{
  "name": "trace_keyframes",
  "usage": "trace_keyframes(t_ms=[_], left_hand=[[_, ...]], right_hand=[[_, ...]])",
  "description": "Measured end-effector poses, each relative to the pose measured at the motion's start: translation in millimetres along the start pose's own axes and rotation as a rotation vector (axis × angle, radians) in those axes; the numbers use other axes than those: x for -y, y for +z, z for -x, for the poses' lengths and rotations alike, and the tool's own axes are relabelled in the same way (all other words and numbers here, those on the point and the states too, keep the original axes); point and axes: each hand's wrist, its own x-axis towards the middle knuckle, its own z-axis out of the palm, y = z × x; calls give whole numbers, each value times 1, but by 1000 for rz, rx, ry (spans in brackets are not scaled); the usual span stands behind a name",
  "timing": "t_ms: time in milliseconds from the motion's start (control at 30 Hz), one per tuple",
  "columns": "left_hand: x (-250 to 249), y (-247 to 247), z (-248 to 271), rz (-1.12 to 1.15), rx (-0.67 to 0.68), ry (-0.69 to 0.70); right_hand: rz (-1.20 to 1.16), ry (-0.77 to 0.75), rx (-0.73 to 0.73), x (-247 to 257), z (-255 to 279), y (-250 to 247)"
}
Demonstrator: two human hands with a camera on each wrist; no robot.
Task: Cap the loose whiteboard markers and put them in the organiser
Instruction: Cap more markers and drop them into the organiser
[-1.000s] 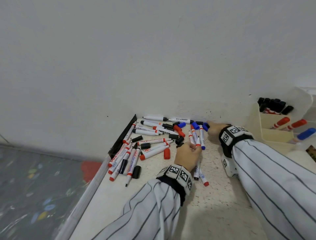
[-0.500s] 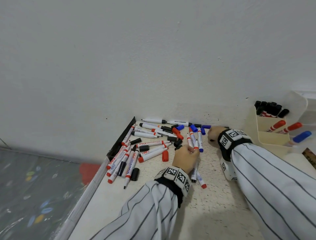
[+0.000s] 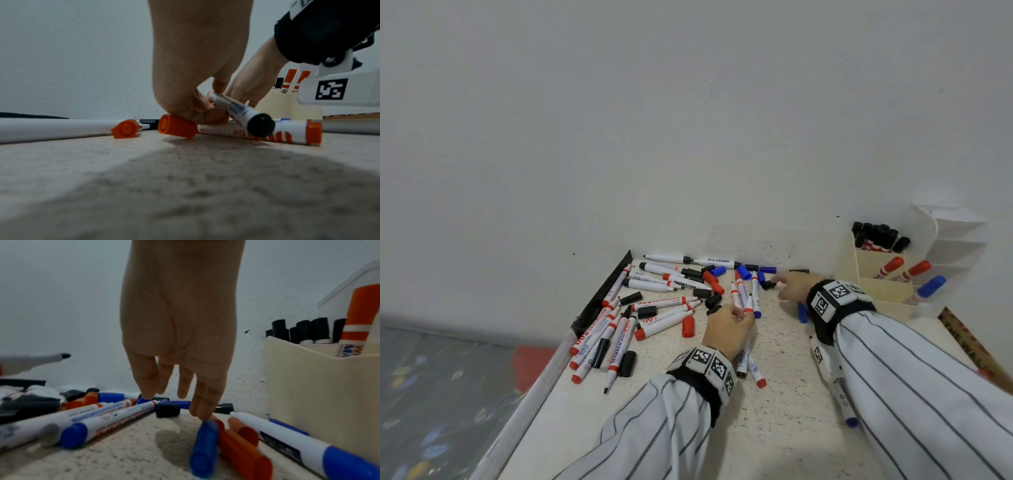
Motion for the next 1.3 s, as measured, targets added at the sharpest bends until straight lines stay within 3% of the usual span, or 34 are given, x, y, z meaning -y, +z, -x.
trace_keyframes(t_ms=[133, 400, 567, 800, 967, 1133, 1300], left_hand=[[0, 0, 0, -1, -15, -1], [0, 0, -1, -22, -14, 4], [0, -1, 0, -26, -14, 13], [-2, -3, 3, -24, -9, 64], [-9, -2, 11, 3, 5, 143], [-18, -2, 22, -5, 56, 207], [-20, 3, 28, -50, 81, 223]], right_hand=[[56, -103, -11, 6, -7, 14], [50, -59, -31, 15, -15, 17], [17, -54, 43, 10, -9, 10], [-338, -94, -78, -9, 14, -6], [-585, -210, -127, -24, 43, -17], [-658, -290, -108, -34, 65, -12], [-715, -278, -118, -42, 76, -1]])
